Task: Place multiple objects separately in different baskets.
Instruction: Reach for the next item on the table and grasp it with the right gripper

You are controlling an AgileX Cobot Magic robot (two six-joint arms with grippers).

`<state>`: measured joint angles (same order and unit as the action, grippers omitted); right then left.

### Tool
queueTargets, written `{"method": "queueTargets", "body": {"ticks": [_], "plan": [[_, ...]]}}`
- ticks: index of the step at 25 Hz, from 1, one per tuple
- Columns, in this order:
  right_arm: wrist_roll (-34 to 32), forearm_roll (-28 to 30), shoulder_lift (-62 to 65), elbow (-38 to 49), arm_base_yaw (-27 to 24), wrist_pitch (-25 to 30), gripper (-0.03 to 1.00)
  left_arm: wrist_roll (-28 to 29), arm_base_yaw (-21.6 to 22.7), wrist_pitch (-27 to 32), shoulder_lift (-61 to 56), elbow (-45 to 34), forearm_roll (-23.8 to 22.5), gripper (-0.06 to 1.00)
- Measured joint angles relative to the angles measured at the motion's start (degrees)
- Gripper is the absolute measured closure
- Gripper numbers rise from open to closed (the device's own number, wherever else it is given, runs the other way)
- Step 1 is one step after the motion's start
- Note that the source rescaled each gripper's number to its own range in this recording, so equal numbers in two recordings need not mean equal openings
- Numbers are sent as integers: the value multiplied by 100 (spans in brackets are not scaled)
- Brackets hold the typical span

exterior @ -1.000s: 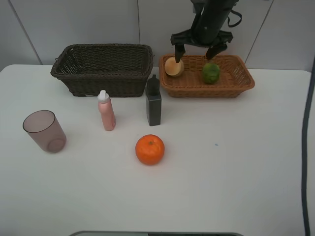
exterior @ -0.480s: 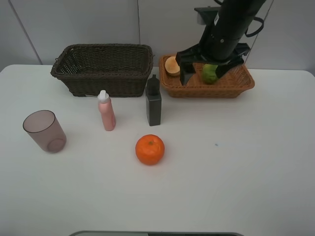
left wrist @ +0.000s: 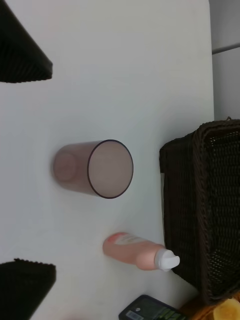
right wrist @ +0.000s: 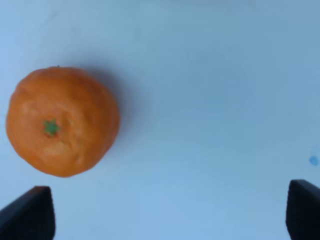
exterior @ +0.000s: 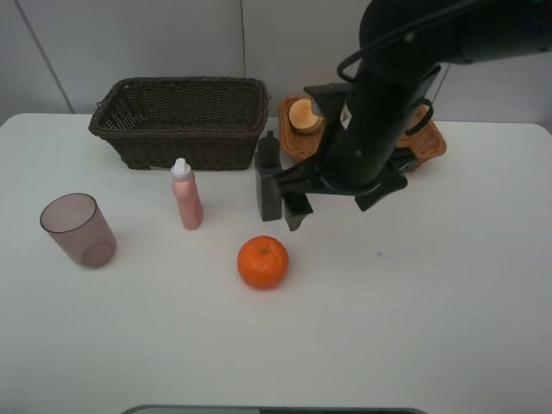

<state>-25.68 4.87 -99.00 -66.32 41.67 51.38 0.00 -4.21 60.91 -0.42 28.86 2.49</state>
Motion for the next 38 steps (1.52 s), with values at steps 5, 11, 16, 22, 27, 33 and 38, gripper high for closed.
{"method": "queueTargets", "body": {"ticks": [5, 11, 16, 22, 27, 33, 38], "plan": [[-998, 123, -142, 56, 466, -512, 2, 0, 0, 0, 0, 0, 0, 3], [-1994, 403, -726, -86, 911, -848, 2, 0, 0, 0, 0, 0, 0, 3], [-2357, 587, -1308, -640, 1110, -807, 2, 0, 0, 0, 0, 0, 0, 3], [-2804, 810, -1610, -831, 1115, -746, 2, 0, 0, 0, 0, 0, 0, 3], [-2995, 889, -1772, -831, 1115, -758, 2, 0, 0, 0, 0, 0, 0, 3], [-3021, 906, -2024, -831, 1115, -825, 2, 0, 0, 0, 0, 0, 0, 3], [-3021, 906, -2065, -837, 1115, -1012, 2, 0, 0, 0, 0, 0, 0, 3]]}}
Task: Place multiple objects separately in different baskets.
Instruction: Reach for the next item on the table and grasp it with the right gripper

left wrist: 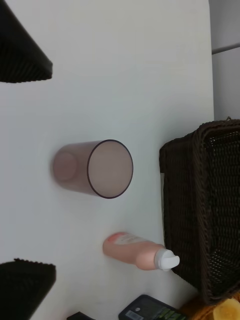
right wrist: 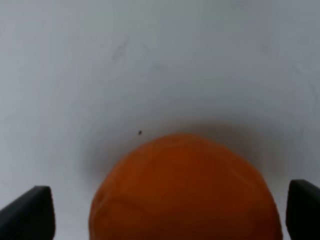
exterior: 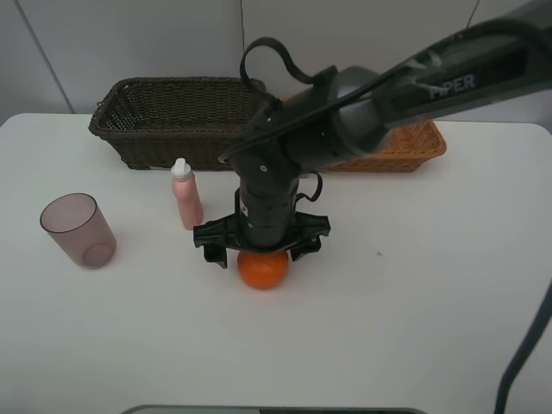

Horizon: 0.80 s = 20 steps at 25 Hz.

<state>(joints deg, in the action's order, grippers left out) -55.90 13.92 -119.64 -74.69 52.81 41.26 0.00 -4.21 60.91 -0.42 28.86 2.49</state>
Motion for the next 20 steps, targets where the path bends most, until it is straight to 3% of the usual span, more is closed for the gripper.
{"method": "queueTargets", "body": {"ticks": [10, 13, 15, 16, 20], "plan": [[-17, -52, -174, -16, 0, -97, 3, 0, 0, 0, 0, 0, 0, 3], [-17, -57, -174, -16, 0, -103, 14, 0, 0, 0, 0, 0, 0, 3], [-17, -53, -175, -16, 0, -109, 34, 0, 0, 0, 0, 0, 0, 3], [-19, -53, -175, -16, 0, -125, 40, 0, 0, 0, 0, 0, 0, 3], [-19, -53, -175, -16, 0, -131, 40, 0, 0, 0, 0, 0, 0, 3]]}}
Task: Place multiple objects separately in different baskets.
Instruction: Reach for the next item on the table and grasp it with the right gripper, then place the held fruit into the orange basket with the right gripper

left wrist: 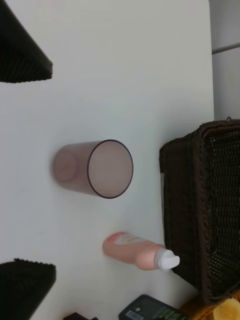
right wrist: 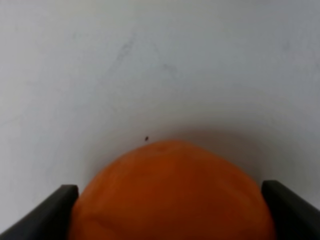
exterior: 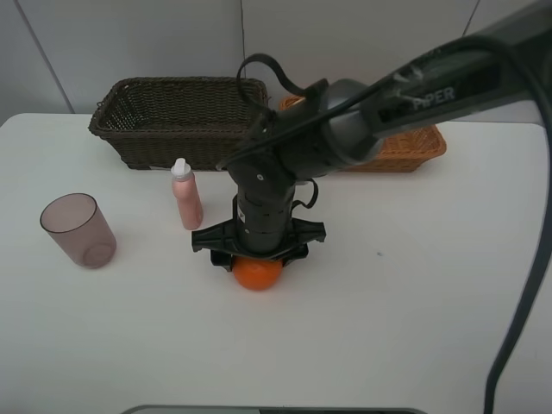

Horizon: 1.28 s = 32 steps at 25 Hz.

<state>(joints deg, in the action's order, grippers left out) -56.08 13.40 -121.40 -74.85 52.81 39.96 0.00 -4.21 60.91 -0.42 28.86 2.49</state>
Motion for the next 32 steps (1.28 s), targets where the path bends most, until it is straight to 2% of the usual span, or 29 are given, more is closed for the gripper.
{"method": "queueTargets", "body": {"ticks": [18, 24, 32], "plan": [[31, -30, 70, 0, 0, 85, 40, 0, 0, 0, 0, 0, 0, 3], [565, -149, 576, 0, -98, 370, 40, 0, 0, 0, 0, 0, 0, 3], [1789, -475, 1079, -3, -681, 1111, 40, 0, 0, 0, 0, 0, 0, 3]]}}
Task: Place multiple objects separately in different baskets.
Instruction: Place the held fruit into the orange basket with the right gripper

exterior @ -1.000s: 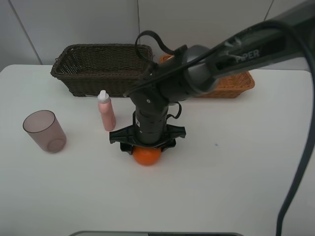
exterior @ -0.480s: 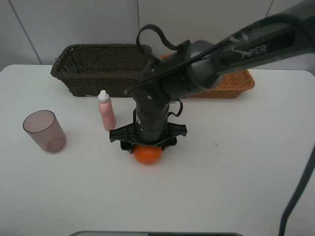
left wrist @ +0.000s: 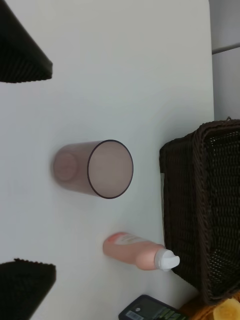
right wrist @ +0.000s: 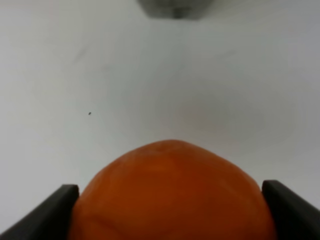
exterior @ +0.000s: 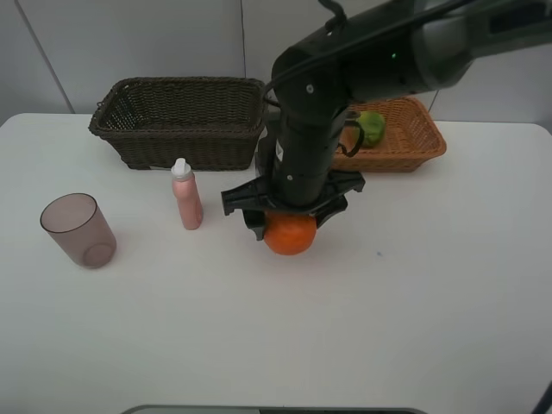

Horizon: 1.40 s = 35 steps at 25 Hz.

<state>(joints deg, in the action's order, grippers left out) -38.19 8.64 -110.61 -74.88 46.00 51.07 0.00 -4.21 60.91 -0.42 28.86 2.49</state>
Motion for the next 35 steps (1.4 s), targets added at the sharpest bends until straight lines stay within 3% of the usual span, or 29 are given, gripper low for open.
{"method": "queueTargets", "body": {"ticks": [8, 15, 21, 27, 35], "plan": [[870, -3, 409, -90, -1152, 9, 40, 0, 0, 0, 0, 0, 0, 3], [1329, 395, 289, -734, -1903, -472, 40, 0, 0, 0, 0, 0, 0, 3], [1366, 754, -274, -1361, -2106, -1218, 40, 0, 0, 0, 0, 0, 0, 3], [1366, 936, -732, -1459, -2191, -2261, 40, 0, 0, 0, 0, 0, 0, 3], [1366, 1173, -1175, -1466, -2324, -2903, 40, 0, 0, 0, 0, 0, 0, 3]]}}
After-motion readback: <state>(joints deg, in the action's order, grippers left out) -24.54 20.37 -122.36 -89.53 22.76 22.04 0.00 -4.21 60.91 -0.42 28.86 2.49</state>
